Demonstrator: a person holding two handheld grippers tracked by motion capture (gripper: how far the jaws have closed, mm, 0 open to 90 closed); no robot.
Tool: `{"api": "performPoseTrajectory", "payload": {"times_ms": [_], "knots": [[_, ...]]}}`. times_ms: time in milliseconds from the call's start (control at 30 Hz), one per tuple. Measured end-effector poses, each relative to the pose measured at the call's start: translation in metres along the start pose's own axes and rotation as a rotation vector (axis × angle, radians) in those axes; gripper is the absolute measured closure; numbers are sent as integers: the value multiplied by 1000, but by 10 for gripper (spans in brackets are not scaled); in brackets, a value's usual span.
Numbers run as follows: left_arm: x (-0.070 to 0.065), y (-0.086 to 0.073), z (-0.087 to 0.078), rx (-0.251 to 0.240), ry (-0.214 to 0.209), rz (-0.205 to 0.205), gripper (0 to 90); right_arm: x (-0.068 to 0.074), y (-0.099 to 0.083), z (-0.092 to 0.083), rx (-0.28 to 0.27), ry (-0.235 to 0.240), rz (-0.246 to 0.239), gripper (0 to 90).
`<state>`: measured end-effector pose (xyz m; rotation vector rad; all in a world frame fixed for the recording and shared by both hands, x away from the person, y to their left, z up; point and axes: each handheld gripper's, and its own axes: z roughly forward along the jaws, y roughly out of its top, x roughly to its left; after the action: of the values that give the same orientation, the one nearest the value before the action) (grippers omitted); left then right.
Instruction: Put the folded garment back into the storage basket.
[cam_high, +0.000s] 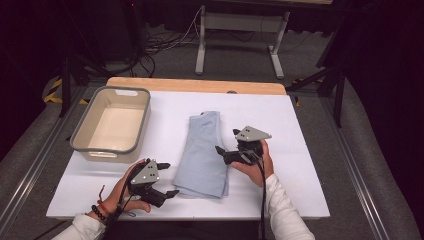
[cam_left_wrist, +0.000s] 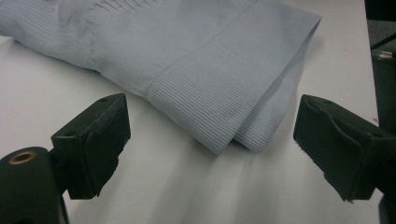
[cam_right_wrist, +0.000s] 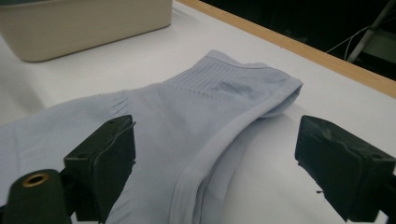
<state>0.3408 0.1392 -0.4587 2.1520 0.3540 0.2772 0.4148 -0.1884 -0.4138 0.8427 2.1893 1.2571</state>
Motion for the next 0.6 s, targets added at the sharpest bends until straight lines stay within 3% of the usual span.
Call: {"api": "performPoseTrajectory", "payload": {"times_ms": [100,233,367,500,600], "knots": [[0,1,7,33,-8,1,119,-7,6,14,9,15,30,124],[2,4,13,40,-19,-5,118,-18,14,33,65,4,43,116],[2,8,16,52,-25,10,118,-37,12,53,117,-9,105,118],[6,9,22,69,-37,-2,118,-53,3,69,178,12,189,126],[8,10,27,80,-45,-14,116,-52,9,74,175,25,168,155]]}}
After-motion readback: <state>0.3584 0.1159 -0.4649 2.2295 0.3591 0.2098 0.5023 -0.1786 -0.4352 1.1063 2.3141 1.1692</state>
